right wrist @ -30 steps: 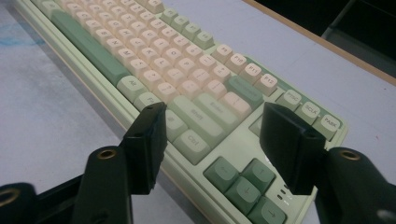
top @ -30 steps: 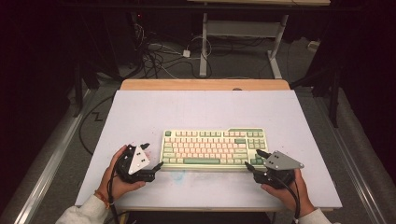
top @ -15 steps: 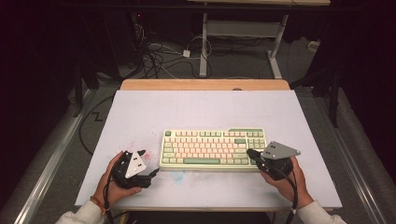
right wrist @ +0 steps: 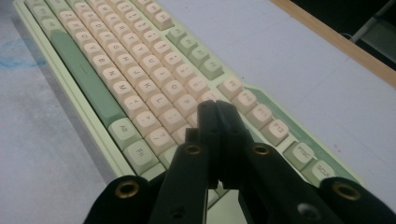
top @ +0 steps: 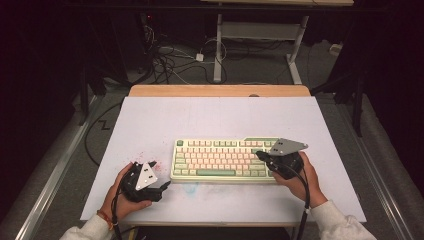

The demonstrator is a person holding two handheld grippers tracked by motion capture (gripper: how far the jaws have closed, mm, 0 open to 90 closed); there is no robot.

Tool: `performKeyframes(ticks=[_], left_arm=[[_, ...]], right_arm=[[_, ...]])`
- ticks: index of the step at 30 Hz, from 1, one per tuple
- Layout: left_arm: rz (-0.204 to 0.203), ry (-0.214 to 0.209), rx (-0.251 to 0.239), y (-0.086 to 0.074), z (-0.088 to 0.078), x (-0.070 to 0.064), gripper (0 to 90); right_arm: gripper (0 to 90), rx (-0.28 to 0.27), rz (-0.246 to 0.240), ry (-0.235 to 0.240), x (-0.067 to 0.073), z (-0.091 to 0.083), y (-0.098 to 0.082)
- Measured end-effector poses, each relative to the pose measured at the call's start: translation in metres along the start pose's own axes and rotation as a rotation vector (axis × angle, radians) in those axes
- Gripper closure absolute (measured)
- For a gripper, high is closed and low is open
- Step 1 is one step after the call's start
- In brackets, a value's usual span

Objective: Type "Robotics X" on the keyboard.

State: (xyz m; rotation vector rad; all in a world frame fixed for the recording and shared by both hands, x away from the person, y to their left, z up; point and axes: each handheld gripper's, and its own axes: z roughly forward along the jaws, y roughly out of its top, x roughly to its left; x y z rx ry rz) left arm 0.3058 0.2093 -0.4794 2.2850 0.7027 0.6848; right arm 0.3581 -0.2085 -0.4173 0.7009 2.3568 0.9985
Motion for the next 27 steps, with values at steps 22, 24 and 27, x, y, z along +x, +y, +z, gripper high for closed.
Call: performKeyframes(ticks=[22, 24, 27], left_arm=[[0.008, -0.008, 0.011, 0.0, 0.0, -0.002, 20.6], [0.005, -0.009, 0.009, 0.0, 0.0, -0.002, 20.6], [0.002, -0.008, 0.006, 0.0, -0.001, -0.002, 20.6]], right_arm=[[90.0, 0.101, -0.011, 0.031, 0.007, 0.02, -0.023], [90.0, 0.103, -0.013, 0.031, 0.007, 0.021, -0.023], [90.0, 0.107, -0.014, 0.029, 0.007, 0.021, -0.024]])
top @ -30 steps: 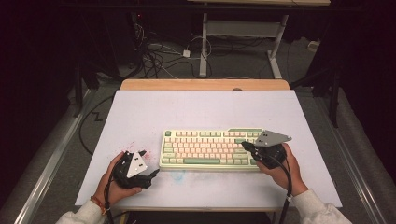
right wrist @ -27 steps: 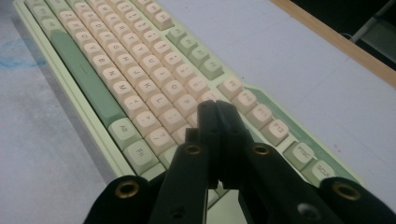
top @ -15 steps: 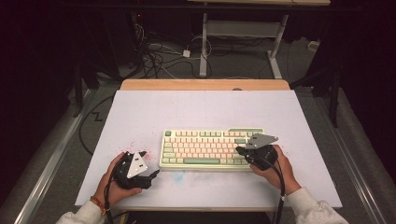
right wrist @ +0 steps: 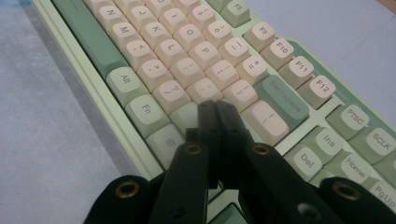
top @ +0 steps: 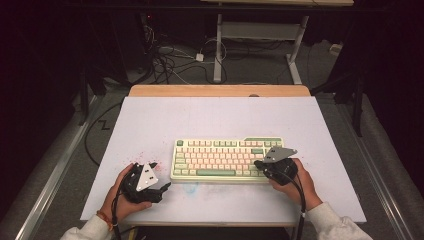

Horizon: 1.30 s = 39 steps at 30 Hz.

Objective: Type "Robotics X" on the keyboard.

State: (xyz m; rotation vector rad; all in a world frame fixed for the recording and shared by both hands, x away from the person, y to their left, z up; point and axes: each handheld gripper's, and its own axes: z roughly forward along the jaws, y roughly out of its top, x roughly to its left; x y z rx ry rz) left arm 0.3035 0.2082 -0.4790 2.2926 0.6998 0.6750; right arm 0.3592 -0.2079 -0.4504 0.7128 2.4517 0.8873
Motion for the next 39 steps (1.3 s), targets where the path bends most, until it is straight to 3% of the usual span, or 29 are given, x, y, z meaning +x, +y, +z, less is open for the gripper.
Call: performKeyframes(ticks=[4, 10, 13, 18, 20, 30, 34, 39], left_arm=[[-0.004, -0.006, 0.005, 0.0, -0.001, 0.0, 22.6], [-0.014, -0.058, -0.032, 0.002, -0.011, -0.001, 38.5], [-0.025, -0.071, -0.044, 0.002, -0.017, 0.002, 50.0], [-0.065, -0.09, -0.074, 0.005, -0.026, 0.008, 80.3], [-0.083, -0.106, -0.083, 0.007, -0.029, 0.01, 86.4], [-0.086, -0.103, -0.05, 0.02, -0.032, 0.015, 87.5], [-0.095, -0.135, -0.046, 0.03, -0.03, 0.018, 87.5], [-0.076, -0.15, -0.047, 0.047, -0.02, 0.017, 87.5]], right_arm=[[90.0, -0.001, 0.001, -0.003, 0.0, 0.0, -0.001], [90.0, 0.002, 0.004, 0.001, 0.001, 0.002, -0.004], [90.0, -0.001, 0.011, 0.001, 0.001, 0.002, -0.005], [90.0, -0.007, 0.013, -0.004, 0.002, 0.002, -0.006], [90.0, -0.011, 0.018, -0.004, 0.002, 0.002, -0.007], [90.0, -0.024, 0.026, -0.013, 0.003, 0.001, -0.009], [90.0, -0.024, 0.026, -0.013, 0.003, 0.001, -0.009], [90.0, -0.027, 0.028, -0.017, 0.004, 0.002, -0.009]])
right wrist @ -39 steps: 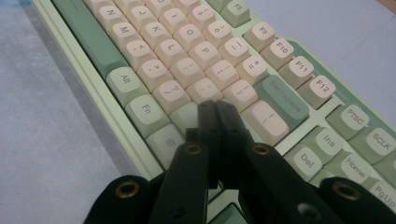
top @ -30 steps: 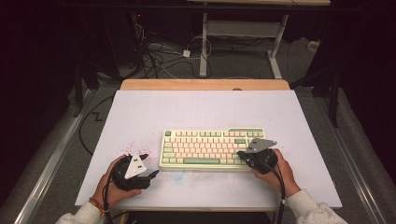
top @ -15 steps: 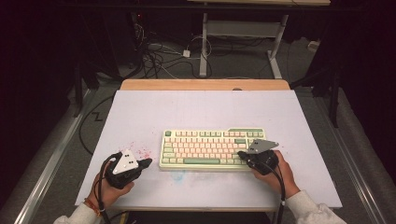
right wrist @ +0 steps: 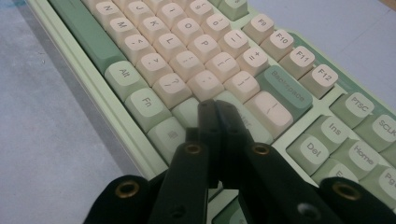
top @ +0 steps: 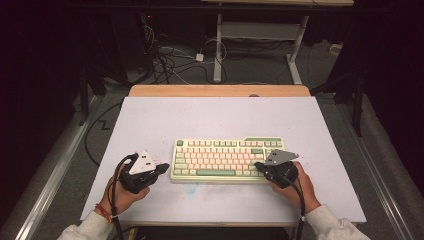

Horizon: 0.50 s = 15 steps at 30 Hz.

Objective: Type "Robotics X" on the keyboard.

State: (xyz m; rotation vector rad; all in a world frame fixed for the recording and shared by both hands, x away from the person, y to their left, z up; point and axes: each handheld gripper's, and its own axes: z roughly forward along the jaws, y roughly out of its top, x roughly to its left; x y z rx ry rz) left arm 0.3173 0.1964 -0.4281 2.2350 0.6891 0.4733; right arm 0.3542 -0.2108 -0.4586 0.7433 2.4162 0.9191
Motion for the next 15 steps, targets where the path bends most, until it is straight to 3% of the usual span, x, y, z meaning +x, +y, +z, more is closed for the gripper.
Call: performKeyframes(ticks=[15], left_arm=[[0.066, -0.082, 0.057, 0.037, 0.054, -0.007, 87.5]], right_arm=[[90.0, -0.003, -0.006, -0.006, 0.001, 0.0, 0.0]])
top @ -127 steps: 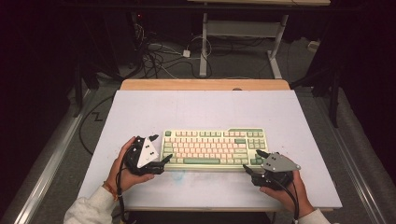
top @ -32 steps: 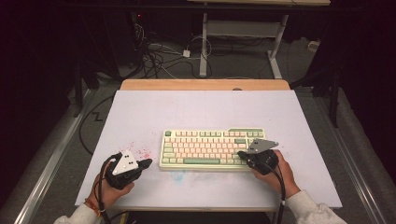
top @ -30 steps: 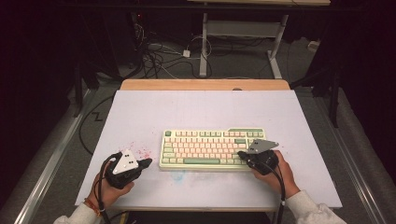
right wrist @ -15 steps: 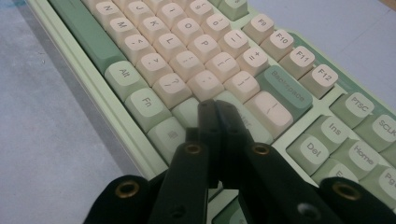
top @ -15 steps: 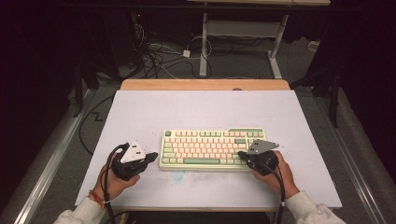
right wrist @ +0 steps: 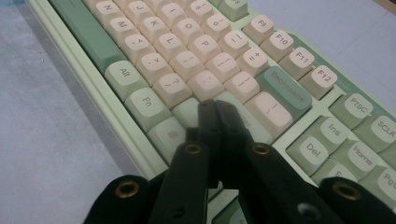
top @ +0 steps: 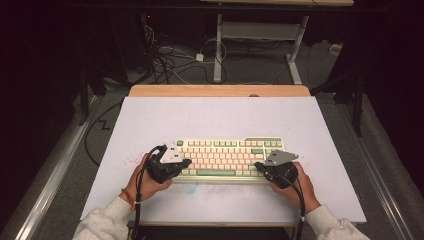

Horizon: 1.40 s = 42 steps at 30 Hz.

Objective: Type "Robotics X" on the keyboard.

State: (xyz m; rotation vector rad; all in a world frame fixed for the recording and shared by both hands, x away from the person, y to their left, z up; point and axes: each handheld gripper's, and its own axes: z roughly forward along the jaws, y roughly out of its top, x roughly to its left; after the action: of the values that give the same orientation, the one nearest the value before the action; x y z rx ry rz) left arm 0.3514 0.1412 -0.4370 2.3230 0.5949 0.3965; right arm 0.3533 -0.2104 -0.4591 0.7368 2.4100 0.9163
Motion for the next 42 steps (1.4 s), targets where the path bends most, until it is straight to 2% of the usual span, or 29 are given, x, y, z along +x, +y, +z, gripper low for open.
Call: performKeyframes(ticks=[11, 30, 31, 37, 42], left_arm=[[0.028, -0.027, 0.045, 0.013, 0.026, -0.001, 87.6], [0.038, -0.013, 0.099, 0.011, 0.037, 0.0, 87.5], [0.034, -0.011, 0.08, 0.009, 0.038, -0.001, 87.5], [0.055, -0.004, 0.087, 0.011, 0.037, -0.003, 87.5], [0.043, 0.003, 0.06, 0.013, 0.032, -0.003, 87.5]], right_arm=[[90.0, 0.002, -0.003, 0.001, 0.0, 0.0, 0.0], [90.0, 0.002, -0.006, 0.0, 0.001, 0.0, 0.0], [90.0, 0.002, -0.006, 0.001, 0.001, 0.0, 0.0], [90.0, 0.003, -0.005, 0.001, 0.001, -0.001, 0.0], [90.0, 0.003, -0.005, 0.001, 0.001, -0.001, 0.0]])
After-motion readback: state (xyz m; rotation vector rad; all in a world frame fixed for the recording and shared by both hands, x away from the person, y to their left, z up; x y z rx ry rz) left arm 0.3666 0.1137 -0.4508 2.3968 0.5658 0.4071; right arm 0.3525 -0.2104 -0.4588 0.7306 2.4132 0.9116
